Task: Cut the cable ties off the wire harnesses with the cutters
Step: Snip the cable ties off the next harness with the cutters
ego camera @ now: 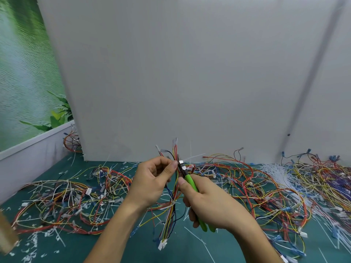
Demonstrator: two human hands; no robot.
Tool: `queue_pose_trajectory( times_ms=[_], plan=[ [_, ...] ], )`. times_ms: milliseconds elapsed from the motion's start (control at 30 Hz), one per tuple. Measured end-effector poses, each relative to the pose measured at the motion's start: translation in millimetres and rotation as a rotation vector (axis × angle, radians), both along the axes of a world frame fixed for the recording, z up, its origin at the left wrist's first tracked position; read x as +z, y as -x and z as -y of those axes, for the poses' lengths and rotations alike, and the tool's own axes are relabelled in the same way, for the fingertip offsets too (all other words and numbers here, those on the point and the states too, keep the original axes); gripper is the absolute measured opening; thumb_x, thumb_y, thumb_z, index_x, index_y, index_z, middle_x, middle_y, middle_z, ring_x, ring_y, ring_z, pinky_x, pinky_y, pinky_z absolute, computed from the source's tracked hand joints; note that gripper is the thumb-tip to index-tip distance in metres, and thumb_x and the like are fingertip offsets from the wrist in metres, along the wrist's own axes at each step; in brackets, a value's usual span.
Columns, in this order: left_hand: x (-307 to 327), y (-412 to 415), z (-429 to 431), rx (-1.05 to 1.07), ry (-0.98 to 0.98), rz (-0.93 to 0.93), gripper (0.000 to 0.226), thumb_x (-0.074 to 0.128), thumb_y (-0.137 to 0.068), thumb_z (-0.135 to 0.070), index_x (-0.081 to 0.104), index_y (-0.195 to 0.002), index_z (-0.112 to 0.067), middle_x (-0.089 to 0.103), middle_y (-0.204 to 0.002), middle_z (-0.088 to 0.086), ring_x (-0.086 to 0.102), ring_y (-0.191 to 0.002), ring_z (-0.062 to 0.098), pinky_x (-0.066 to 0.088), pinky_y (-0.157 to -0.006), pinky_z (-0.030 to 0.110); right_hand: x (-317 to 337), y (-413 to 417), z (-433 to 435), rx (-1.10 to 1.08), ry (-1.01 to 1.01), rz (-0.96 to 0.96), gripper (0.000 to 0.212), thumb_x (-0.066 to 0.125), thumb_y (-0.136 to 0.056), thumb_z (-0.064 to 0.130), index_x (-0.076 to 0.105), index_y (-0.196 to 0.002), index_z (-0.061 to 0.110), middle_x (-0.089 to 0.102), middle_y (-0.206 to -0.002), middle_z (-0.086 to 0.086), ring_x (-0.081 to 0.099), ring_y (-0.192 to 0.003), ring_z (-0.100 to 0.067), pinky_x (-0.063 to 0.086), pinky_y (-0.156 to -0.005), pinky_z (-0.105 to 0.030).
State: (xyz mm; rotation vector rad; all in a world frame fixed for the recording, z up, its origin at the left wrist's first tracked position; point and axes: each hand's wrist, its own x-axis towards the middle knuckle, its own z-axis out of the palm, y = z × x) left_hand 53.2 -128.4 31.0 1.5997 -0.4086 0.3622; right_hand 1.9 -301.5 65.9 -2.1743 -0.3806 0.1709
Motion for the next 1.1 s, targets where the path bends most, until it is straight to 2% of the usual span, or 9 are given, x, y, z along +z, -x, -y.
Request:
queue_pose_trajectory(
  times_ms=[67, 233, 400, 567, 700, 800, 967, 1033, 1100],
  plan=[
    [-0.6, -0.6, -1.6, -0.001, -0.009, -0.006, 0.015, 0.07, -0.086, -0.039, 0.075, -0.082, -0.026, 0.062, -0.063, -0.007, 0.054, -0.06, 0.009, 0.047, -0.059, 0.023, -0.7, -0.2, 0.5, 0.011, 0.021, -0.002, 0.038, 0.04, -0.106, 0.052, 0.048, -0.091, 0.017, 0.06, -0.076, -0.005, 0.066, -0.054, -0.013, 0.062, -0.062, -0.043],
    [-0.7, 0.1, -0.2, 0.014, -0.002, -0.022, 0.016, 0.069, -0.085, -0.04, 0.075, -0.082, -0.025, 0.06, -0.061, -0.002, 0.054, -0.06, 0.012, 0.046, -0.059, 0.029, -1.8, -1.2, 2.1, 0.018, 0.043, -0.008, 0.039, 0.04, -0.106, 0.053, 0.048, -0.093, 0.017, 0.061, -0.078, -0.005, 0.068, -0.057, -0.016, 0.063, -0.067, -0.05],
    [0.2, 2.4, -0.4, -0.012, -0.01, 0.027, 0.016, 0.068, -0.091, -0.032, 0.07, -0.082, -0.019, 0.058, -0.063, 0.0, 0.053, -0.061, 0.013, 0.047, -0.059, 0.026, -4.1, -3.3, -2.8, -0.034, 0.013, 0.05, 0.043, 0.043, -0.105, 0.052, 0.051, -0.095, 0.011, 0.057, -0.085, -0.017, 0.061, -0.053, -0.015, 0.062, -0.053, -0.045],
    [1.0, 2.4, -3.7, -0.012, -0.089, 0.071, 0.017, 0.063, -0.096, -0.027, 0.067, -0.082, -0.018, 0.057, -0.065, 0.006, 0.053, -0.063, 0.014, 0.046, -0.061, 0.029, -9.6, -5.6, -6.8, -0.063, 0.003, 0.104, 0.04, 0.044, -0.105, 0.05, 0.051, -0.093, 0.013, 0.055, -0.079, -0.007, 0.054, -0.049, -0.017, 0.053, -0.045, -0.036],
    [0.2, 0.9, -4.0, 0.0, -0.151, 0.072, 0.023, 0.059, -0.1, -0.032, 0.064, -0.081, -0.019, 0.057, -0.065, 0.008, 0.053, -0.062, 0.016, 0.045, -0.061, 0.032, -12.0, -9.3, -5.8, -0.048, -0.043, 0.106, 0.04, 0.046, -0.105, 0.048, 0.053, -0.094, 0.01, 0.054, -0.079, -0.01, 0.053, -0.046, -0.017, 0.048, -0.039, -0.031],
    [-0.6, 1.3, -1.7, 0.048, -0.232, 0.103, 0.03, 0.052, -0.098, -0.043, 0.063, -0.081, -0.021, 0.054, -0.063, 0.0, 0.05, -0.059, 0.015, 0.042, -0.057, 0.034, -11.3, -10.8, -5.3, -0.021, -0.15, 0.033, 0.04, 0.048, -0.105, 0.046, 0.052, -0.095, 0.007, 0.05, -0.078, -0.01, 0.052, -0.047, -0.015, 0.051, -0.043, -0.032],
    [-0.4, 3.0, -2.2, 0.085, -0.267, 0.144, 0.038, 0.05, -0.098, -0.045, 0.06, -0.08, -0.012, 0.052, -0.065, 0.012, 0.048, -0.063, 0.033, 0.042, -0.057, 0.046, -11.7, -8.5, -8.8, 0.007, -0.155, -0.013, 0.035, 0.045, -0.105, 0.05, 0.049, -0.089, 0.019, 0.05, -0.079, -0.008, 0.056, -0.052, -0.017, 0.058, -0.048, -0.037],
    [-0.4, 3.1, -2.2, 0.081, -0.288, 0.15, 0.038, 0.05, -0.099, -0.042, 0.057, -0.077, -0.011, 0.049, -0.064, 0.01, 0.046, -0.062, 0.031, 0.04, -0.056, 0.045, -12.2, -8.9, -9.5, 0.015, -0.131, -0.005, 0.037, 0.047, -0.104, 0.051, 0.047, -0.089, 0.017, 0.051, -0.078, -0.006, 0.057, -0.055, -0.016, 0.061, -0.053, -0.04],
    [-0.9, 2.8, -2.9, 0.079, -0.331, 0.152, 0.035, 0.05, -0.1, -0.041, 0.054, -0.073, -0.019, 0.046, -0.062, -0.001, 0.043, -0.059, 0.02, 0.038, -0.055, 0.038, -12.3, -9.7, -8.3, 0.027, -0.111, -0.003, 0.039, 0.051, -0.102, 0.053, 0.047, -0.092, 0.015, 0.051, -0.078, -0.005, 0.058, -0.058, -0.016, 0.063, -0.056, -0.039]
  ],
)
